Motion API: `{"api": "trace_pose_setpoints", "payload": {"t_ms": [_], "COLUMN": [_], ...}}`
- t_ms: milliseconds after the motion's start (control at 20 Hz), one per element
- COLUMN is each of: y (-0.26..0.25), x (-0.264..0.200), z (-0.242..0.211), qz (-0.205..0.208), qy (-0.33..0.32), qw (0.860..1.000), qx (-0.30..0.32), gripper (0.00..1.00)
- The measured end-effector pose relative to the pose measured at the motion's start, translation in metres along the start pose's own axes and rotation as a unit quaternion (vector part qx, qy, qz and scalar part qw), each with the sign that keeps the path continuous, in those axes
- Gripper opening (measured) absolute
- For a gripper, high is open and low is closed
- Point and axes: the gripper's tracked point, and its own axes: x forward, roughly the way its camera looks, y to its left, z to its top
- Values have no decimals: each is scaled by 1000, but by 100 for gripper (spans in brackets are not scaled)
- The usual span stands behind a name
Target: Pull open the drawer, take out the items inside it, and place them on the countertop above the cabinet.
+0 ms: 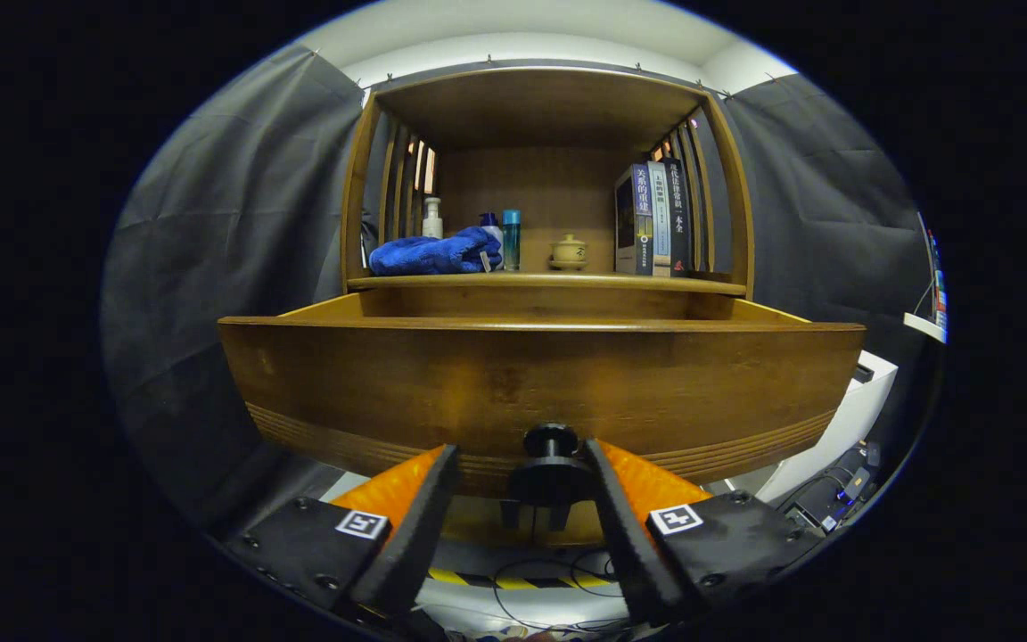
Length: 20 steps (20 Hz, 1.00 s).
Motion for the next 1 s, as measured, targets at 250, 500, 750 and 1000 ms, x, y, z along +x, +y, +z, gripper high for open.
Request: {"api": "trace_pose_setpoints", "payload": {"t_ms": [250,500,750,1000], "y": [2,-24,-19,-8], "x": [-20,-22,27,115], "z": [14,175,277,251], "qz": [34,39,53,68], "qy": [8,-95,-99,29], "qw": [999,994,994,997], "qx": [18,36,-3,-13], "gripper": [97,96,96,96]}}
